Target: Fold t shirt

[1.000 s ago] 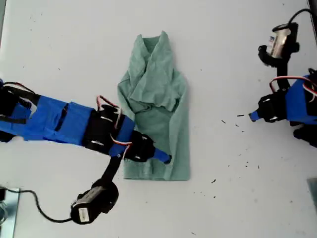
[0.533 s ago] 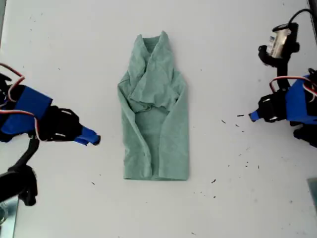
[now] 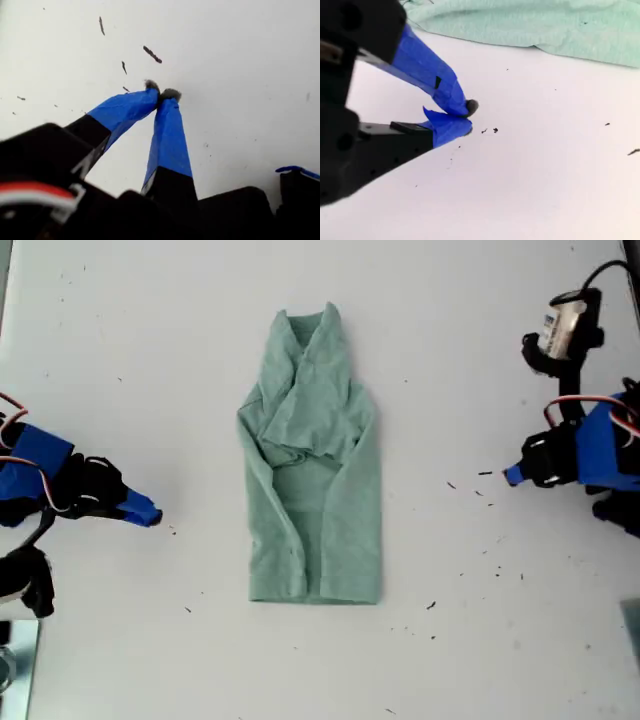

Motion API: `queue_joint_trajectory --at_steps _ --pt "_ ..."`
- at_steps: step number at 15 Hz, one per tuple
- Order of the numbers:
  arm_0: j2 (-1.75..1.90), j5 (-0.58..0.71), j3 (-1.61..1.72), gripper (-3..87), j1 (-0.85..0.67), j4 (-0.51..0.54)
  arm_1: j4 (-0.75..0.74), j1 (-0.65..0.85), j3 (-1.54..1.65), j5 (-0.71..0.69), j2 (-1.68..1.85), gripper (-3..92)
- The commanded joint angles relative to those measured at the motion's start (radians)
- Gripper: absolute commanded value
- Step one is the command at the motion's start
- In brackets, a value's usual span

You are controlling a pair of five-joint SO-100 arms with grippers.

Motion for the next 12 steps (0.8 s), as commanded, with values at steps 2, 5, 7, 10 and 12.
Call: queue_joint_trajectory --at_steps 2,5,7,10,12 --pt "-0.166 -0.014 -0.178 -0.2 -0.009 0.011 0.017 -0.038 -0.144 0.035 -0.100 2.1" --pt "-0.934 0.037 -1.014 -0.2 0.054 0.319 0.160 -0.190 -0.893 0.061 -0.739 2.0" --pt "-1.227 0.144 -1.325 6.7 0.077 0.310 0.285 -0.291 -1.378 0.121 -1.143 13.6" --pt "-1.680 0.258 -1.850 33.8 0.127 0.387 0.284 -0.370 -1.684 0.153 -1.410 34.9" --pt "-1.825 0.262 -1.987 35.5 0.129 0.425 0.250 -0.379 -1.671 0.179 -1.413 42.8"
